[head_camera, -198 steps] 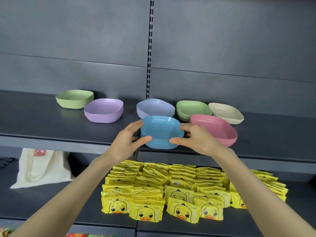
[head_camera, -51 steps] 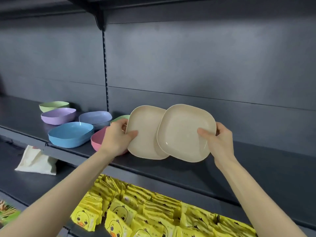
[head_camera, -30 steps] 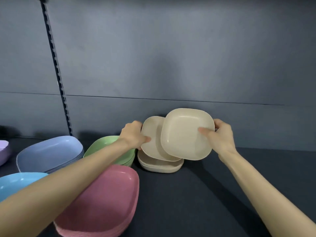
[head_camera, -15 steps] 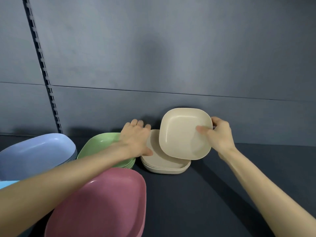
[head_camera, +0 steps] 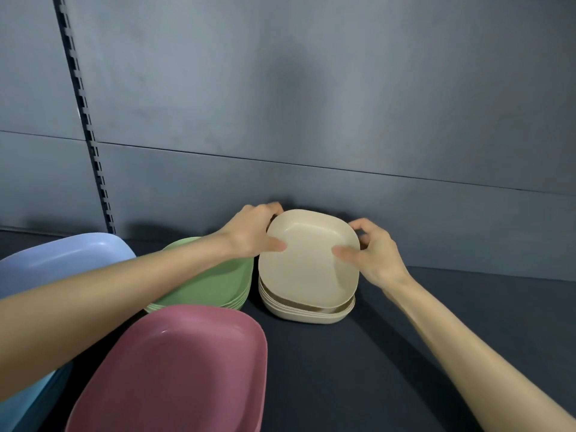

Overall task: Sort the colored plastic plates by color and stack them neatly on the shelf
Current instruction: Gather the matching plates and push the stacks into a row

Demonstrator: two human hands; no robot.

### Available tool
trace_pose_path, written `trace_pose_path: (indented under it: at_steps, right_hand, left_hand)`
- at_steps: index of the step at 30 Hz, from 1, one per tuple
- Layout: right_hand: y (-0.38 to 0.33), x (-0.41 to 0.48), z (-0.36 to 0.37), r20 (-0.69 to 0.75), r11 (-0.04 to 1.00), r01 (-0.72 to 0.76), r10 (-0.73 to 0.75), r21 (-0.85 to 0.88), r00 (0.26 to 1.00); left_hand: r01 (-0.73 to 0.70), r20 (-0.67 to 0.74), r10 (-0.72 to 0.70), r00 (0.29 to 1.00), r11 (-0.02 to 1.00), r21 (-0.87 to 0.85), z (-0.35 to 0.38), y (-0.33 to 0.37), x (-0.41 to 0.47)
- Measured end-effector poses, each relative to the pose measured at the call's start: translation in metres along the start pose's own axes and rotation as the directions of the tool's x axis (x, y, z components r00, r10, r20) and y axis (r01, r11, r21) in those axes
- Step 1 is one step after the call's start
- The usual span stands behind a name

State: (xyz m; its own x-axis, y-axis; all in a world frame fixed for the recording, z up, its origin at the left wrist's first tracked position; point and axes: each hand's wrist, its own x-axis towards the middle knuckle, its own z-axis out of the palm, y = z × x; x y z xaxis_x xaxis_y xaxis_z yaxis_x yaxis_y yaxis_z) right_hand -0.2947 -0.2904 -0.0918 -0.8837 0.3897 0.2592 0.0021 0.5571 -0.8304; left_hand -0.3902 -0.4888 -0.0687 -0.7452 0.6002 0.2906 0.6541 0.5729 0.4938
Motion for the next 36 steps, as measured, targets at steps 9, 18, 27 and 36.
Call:
trace_pose_path:
  at_steps: [9, 18, 27, 36]
  right_hand:
    - [0.014, 0.001, 0.003, 0.141, 0.977, 0.033, -0.003, -0.209, 0.99]
    - [0.014, 0.008, 0.005, 0.188, 0.969, 0.058, -0.013, -0.238, 0.982]
    - [0.008, 0.014, 0.001, 0.28, 0.947, 0.111, -0.022, -0.303, 0.96]
    - [0.012, 0.011, 0.003, 0.248, 0.947, 0.087, -0.008, -0.31, 0.969]
  left_hand:
    - [0.014, 0.094, -0.047, 0.994, 0.943, 0.332, 0.012, -0.006, 0.007]
    - [-0.024, 0.193, -0.08, 0.978, 0.877, 0.481, 0.019, -0.013, 0.01]
    - [-0.011, 0.307, -0.138, 0.942, 0.899, 0.438, 0.021, -0.018, 0.013]
    - [0.007, 0.299, -0.154, 0.942, 0.898, 0.44, 0.018, -0.013, 0.016]
